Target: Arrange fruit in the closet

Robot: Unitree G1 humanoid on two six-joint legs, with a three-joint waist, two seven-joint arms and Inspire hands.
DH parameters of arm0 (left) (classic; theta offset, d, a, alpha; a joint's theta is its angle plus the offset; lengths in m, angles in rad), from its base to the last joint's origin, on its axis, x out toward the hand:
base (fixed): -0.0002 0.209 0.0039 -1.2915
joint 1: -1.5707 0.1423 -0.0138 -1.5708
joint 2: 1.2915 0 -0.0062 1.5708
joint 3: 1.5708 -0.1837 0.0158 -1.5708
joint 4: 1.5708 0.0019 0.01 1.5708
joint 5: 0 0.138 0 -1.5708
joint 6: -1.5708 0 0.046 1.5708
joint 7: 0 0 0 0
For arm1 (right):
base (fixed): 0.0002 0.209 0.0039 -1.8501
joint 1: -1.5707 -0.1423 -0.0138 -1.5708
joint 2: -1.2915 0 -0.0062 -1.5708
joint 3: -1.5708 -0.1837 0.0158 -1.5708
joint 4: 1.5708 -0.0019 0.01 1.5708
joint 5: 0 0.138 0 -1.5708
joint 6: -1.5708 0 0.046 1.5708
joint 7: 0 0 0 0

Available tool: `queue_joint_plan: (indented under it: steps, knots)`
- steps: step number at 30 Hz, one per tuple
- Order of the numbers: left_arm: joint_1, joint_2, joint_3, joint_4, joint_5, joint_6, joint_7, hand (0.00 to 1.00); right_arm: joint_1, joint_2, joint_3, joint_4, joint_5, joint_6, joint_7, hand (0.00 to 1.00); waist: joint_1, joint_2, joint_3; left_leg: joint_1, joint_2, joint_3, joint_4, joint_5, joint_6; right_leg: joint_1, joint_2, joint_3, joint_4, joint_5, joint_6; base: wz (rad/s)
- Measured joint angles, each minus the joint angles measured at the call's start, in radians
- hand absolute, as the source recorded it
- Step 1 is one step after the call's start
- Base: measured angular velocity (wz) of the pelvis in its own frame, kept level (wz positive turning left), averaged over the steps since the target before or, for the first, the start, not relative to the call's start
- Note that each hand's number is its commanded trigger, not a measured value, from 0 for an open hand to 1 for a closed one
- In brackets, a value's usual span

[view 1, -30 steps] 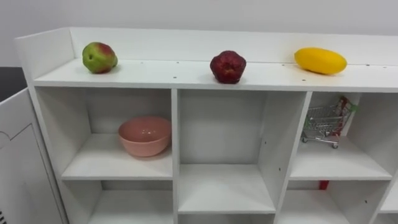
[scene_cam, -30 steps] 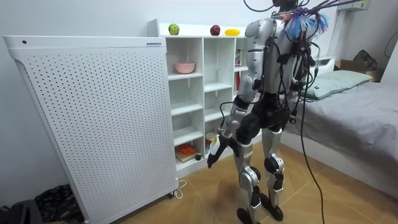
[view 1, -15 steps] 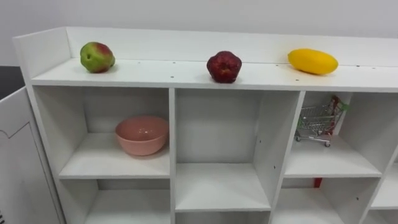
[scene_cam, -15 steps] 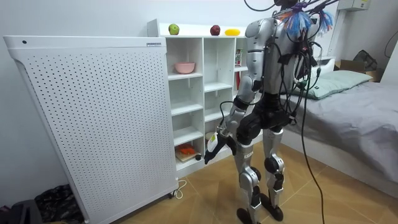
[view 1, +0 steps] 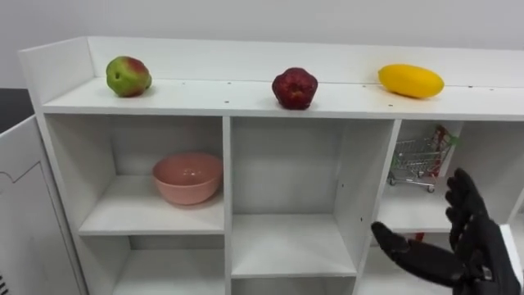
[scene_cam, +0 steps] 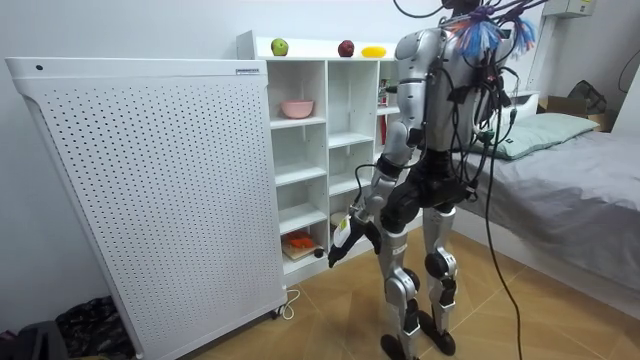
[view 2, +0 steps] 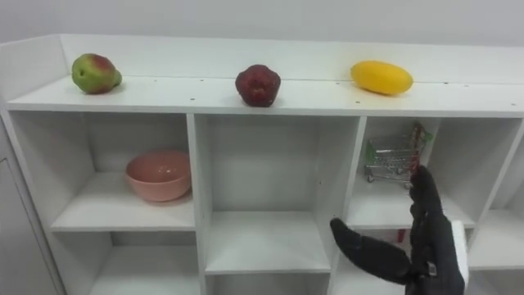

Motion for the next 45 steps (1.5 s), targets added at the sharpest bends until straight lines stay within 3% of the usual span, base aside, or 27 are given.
queue_joint_plan:
  steps: [5, 12, 20, 24, 30, 35, 45]
  knots:
    - [-0.001, 0.0, -0.023, -0.006, 0.001, 0.0, -0.003, 0.0, -0.051, -0.028, 0.002, -0.046, -0.001, -0.009, 0.007, 0.0, 0.005, 0.003, -0.0024, 0.001, -0.001, 0.0, 0.005, 0.003, 0.002, 0.0, -0.001, 0.0, -0.002, 0.001, 0.0, 0.0]
    - [-0.019, -0.002, -0.021, -0.024, 0.012, 0.007, -0.018, 0.0, -0.127, -0.029, 0.004, -0.049, -0.004, -0.007, -0.008, 0.0, 0.034, -0.005, -0.0027, -0.001, -0.002, -0.003, 0.005, 0.009, 0.002, -0.001, -0.004, -0.005, -0.002, 0.001, 0.0, 0.01]
    - [-0.001, 0.001, -0.018, -0.054, 0.012, 0.017, -0.072, 0.0, -0.242, -0.03, 0.0, -0.051, -0.007, -0.007, -0.002, 0.0, 0.055, -0.043, -0.0015, -0.01, -0.002, -0.018, 0.012, 0.012, 0.0, 0.001, -0.003, -0.02, -0.002, 0.001, 0.0, 0.06]
    - [-0.004, 0.007, -0.019, -0.053, 0.013, 0.017, -0.073, 0.0, -0.29, -0.031, 0.002, -0.051, 0.001, -0.007, 0.006, 0.0, 0.061, -0.051, -0.0037, -0.015, -0.003, -0.023, 0.015, 0.012, 0.0, 0.0, -0.003, -0.03, -0.001, 0.001, -0.001, 0.04]
    - [-0.016, 0.017, -0.02, -0.054, 0.014, 0.032, -0.072, 0.0, -0.38, -0.084, 0.021, 0.003, 0.058, -0.003, 0.017, 0.0, 0.081, -0.05, -0.001, -0.014, -0.004, -0.029, 0.007, 0.012, 0.0, 0.001, -0.004, -0.035, -0.002, 0.002, -0.001, 0.03]
    - [-0.019, 0.024, -0.02, -0.065, 0.013, 0.039, -0.094, 0.0, -0.446, -0.124, 0.03, 0.083, 0.081, 0.027, 0.029, 0.0, 0.083, -0.053, 0.0055, -0.022, -0.004, -0.035, 0.008, 0.012, -0.001, -0.002, -0.003, -0.044, -0.002, 0.002, -0.001, 0.04]
    - [-0.024, 0.03, -0.019, -0.093, 0.013, 0.047, -0.112, 0.0, -0.507, -0.191, 0.04, 0.172, 0.119, 0.038, 0.068, 0.0, 0.085, -0.057, 0.0026, -0.03, -0.004, -0.039, 0.007, 0.015, 0.0, -0.011, -0.003, -0.06, -0.005, 0.002, -0.001, 0.0]
